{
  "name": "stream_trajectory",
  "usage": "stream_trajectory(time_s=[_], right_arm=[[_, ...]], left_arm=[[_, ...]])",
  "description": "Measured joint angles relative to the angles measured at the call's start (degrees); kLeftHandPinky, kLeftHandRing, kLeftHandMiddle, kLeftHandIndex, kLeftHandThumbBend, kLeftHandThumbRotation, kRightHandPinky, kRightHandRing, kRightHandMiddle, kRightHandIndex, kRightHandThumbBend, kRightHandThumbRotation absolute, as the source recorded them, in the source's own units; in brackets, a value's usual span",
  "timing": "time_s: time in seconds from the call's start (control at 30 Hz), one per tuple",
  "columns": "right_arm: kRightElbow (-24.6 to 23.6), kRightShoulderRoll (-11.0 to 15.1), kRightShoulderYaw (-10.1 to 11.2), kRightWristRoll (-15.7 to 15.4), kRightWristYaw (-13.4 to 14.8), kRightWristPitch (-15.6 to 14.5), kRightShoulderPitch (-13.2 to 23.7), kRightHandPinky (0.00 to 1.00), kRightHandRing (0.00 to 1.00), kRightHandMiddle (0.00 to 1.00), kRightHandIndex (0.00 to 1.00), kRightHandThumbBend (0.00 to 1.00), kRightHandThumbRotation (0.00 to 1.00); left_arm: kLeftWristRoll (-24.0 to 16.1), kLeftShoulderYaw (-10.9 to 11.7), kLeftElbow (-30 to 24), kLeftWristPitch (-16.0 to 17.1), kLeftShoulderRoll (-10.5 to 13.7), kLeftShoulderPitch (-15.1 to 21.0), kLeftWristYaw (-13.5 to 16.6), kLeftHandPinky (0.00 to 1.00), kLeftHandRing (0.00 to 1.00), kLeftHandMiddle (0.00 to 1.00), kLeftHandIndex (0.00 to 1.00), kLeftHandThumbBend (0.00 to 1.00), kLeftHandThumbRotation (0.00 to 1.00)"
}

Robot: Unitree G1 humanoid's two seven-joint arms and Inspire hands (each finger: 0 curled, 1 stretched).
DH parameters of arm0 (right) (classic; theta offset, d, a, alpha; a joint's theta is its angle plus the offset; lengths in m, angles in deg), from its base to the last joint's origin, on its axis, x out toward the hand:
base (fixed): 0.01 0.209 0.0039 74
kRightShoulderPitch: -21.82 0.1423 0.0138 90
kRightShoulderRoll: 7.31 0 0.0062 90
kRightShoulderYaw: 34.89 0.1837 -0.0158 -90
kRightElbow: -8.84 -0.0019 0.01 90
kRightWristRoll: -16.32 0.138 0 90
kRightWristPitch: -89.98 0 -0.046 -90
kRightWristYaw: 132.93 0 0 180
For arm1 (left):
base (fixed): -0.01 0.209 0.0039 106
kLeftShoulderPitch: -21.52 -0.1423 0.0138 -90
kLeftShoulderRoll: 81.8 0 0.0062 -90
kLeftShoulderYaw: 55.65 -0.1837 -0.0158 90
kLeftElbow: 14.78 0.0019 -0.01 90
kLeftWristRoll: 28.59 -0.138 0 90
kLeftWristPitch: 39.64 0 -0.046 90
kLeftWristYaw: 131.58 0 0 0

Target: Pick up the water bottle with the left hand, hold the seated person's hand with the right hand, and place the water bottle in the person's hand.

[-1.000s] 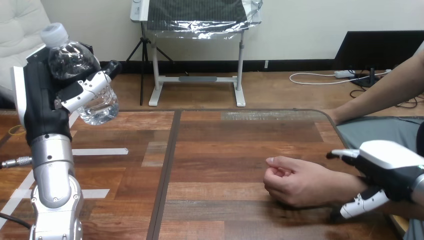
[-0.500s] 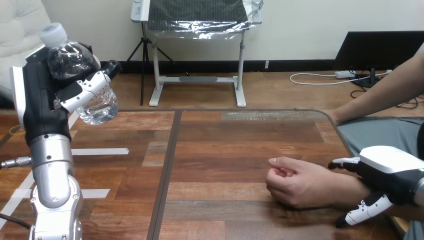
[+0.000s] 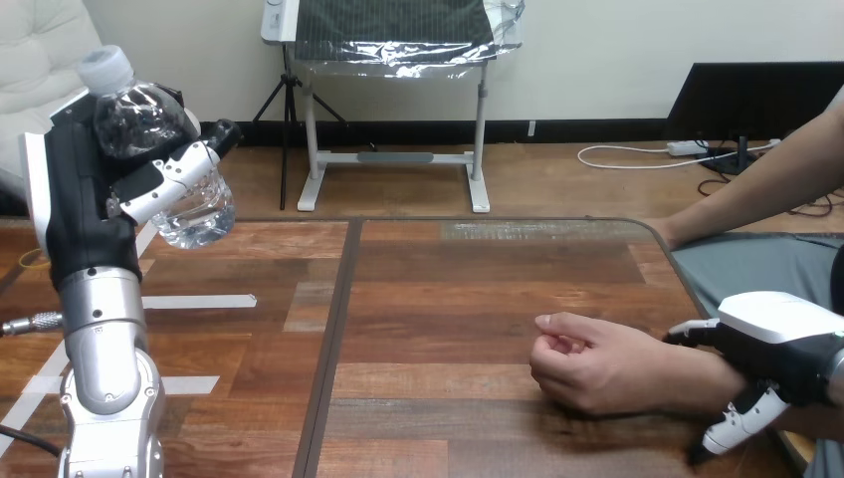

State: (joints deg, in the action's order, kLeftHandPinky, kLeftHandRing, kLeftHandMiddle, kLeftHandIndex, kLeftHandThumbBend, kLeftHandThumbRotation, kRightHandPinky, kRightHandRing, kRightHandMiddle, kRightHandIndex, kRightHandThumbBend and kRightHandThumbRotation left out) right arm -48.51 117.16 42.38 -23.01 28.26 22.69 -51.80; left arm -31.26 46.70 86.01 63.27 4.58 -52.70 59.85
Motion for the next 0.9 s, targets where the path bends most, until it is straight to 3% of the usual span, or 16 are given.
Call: stream_trajectory(time_s=[0.33,0.9], right_arm=[[0.40,0.00,-0.67,-0.80,-0.50,-2.32,0.87,0.64,0.84,0.84,0.83,1.00,0.27],[2.40,-0.04,-2.76,-1.64,-0.67,-5.09,3.66,0.54,0.72,0.74,0.73,1.00,0.17]], left_arm=[[-0.03,0.02,0.00,0.00,0.00,0.00,-0.01,0.30,0.35,0.40,0.42,0.63,0.00],[0.04,0.02,0.00,0.03,0.00,0.00,-0.07,0.29,0.35,0.40,0.41,0.64,0.00]])
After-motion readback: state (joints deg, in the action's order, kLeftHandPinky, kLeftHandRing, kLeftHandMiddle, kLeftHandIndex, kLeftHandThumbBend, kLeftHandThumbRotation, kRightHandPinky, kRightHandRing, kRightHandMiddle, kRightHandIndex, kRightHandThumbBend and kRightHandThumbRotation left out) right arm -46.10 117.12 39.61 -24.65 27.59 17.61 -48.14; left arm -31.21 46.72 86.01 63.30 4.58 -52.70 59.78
